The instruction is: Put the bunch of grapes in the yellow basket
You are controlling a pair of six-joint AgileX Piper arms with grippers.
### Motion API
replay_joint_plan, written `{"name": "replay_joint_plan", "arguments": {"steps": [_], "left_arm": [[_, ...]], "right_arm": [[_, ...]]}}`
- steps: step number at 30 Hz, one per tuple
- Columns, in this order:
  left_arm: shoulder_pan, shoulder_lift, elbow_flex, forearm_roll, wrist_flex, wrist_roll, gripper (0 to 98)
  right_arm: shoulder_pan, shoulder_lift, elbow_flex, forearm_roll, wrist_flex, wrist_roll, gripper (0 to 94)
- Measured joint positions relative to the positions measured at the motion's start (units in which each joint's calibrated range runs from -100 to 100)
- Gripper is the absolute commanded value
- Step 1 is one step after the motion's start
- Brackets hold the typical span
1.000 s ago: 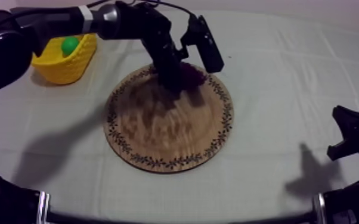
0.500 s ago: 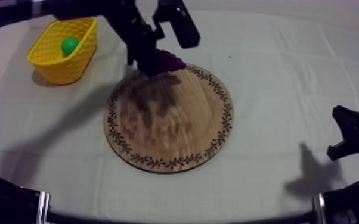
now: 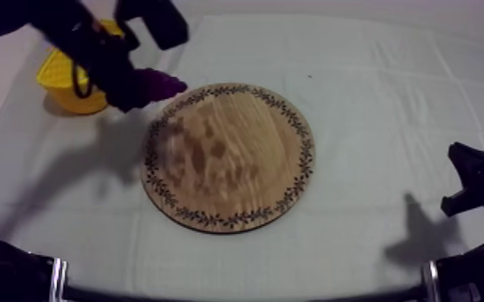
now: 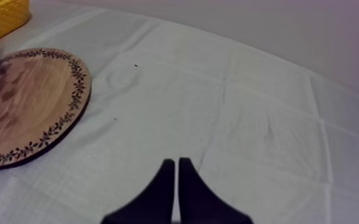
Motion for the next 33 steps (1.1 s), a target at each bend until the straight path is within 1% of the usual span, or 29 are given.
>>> {"name": "replay_joint_plan", "arguments": {"steps": [5,8,11,19,24,28,33], "left_arm": [[-2.4,-9.3,3.3,0.01,0.4,1.8,47.6],[-4.3,-12.5,0.7,-0.09,0.4,2.9,47.1],[-6.6,-12.4,-3.2,-0.04,0.4,4.8,46.8],[-13.5,-3.5,-15.8,-0.26,-1.0,9.4,47.3],[-17.1,4.4,-24.1,-1.81,-2.1,11.8,48.9],[-18.9,11.2,-28.8,-2.83,-4.4,12.7,49.7],[-20.4,19.5,-31.9,-3.2,-7.0,12.1,49.3]], "right_arm": [[0.0,0.0,0.0,0.0,0.0,0.0,0.4],[0.0,0.0,0.0,0.0,0.0,0.0,0.4],[0.0,0.0,0.0,0.0,0.0,0.0,0.4],[0.0,0.0,0.0,0.0,0.0,0.0,0.4],[0.0,0.0,0.0,0.0,0.0,0.0,0.4],[0.0,0.0,0.0,0.0,0.0,0.2,0.4],[0.0,0.0,0.0,0.0,0.0,0.0,0.4]]}}
